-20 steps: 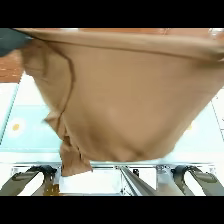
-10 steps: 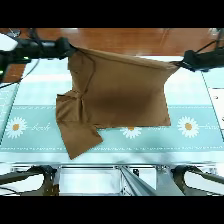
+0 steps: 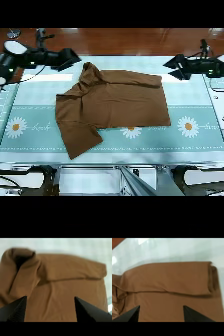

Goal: Fold the shirts.

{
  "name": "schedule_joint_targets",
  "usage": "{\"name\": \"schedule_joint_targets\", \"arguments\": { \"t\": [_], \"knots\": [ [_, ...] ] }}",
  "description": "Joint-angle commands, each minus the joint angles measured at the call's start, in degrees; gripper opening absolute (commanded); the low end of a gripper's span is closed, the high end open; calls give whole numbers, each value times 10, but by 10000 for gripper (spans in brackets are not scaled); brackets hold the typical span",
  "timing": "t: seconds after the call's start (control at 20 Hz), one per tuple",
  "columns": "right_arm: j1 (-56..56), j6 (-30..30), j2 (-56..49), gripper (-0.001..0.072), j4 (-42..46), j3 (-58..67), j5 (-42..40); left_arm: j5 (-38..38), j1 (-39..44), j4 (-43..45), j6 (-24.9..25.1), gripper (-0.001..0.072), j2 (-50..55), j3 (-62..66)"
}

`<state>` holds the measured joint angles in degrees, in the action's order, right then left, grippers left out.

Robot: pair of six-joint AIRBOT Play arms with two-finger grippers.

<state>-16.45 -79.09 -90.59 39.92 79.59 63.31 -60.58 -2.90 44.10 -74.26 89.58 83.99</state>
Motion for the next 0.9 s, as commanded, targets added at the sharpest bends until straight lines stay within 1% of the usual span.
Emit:
{"name": "schedule_joint_targets", "arguments": {
  "t": [0.0, 0.05, 0.1, 0.15, 0.2, 0.25, 0.3, 0.35, 0.45, 0.55, 0.7, 0.85],
  "knots": [
    [-84, 19, 34, 618, 85, -2, 166, -213, -105, 92, -41, 703, -2, 6],
    [-105, 18, 56, 618, 153, -13, 198, -247, -135, 114, -40, 703, -8, -11],
    [-122, 18, 81, 618, 202, -37, 204, -253, -166, 125, -41, 703, -23, -46],
    [-143, 18, 114, 618, 227, -79, 189, -236, -195, 125, -41, 703, -45, -96],
    [-163, 18, 147, 618, 227, -130, 162, -213, -220, 125, -40, 703, -67, -150],
    [-180, 18, 181, 618, 204, -189, 126, -191, -248, 125, -40, 703, -88, -208],
    [-192, 32, 213, 618, 166, -242, 107, -176, -273, 125, -38, 703, -103, -255],
    [-196, 64, 243, 617, 131, -293, 92, -165, -296, 119, -32, 703, -113, -295],
    [-194, 86, 295, 618, 80, -379, 69, -153, -331, 86, 3, 703, -121, -357],
    [-194, 115, 327, 617, 28, -441, 70, -143, -339, 61, 46, 703, -121, -399],
    [-194, 123, 343, 617, 23, -481, 79, -110, -339, 3, 79, 703, -120, -437],
    [-194, 124, 343, 617, 22, -492, 82, -100, -314, -9, 99, 703, -118, -447]
  ]
}}
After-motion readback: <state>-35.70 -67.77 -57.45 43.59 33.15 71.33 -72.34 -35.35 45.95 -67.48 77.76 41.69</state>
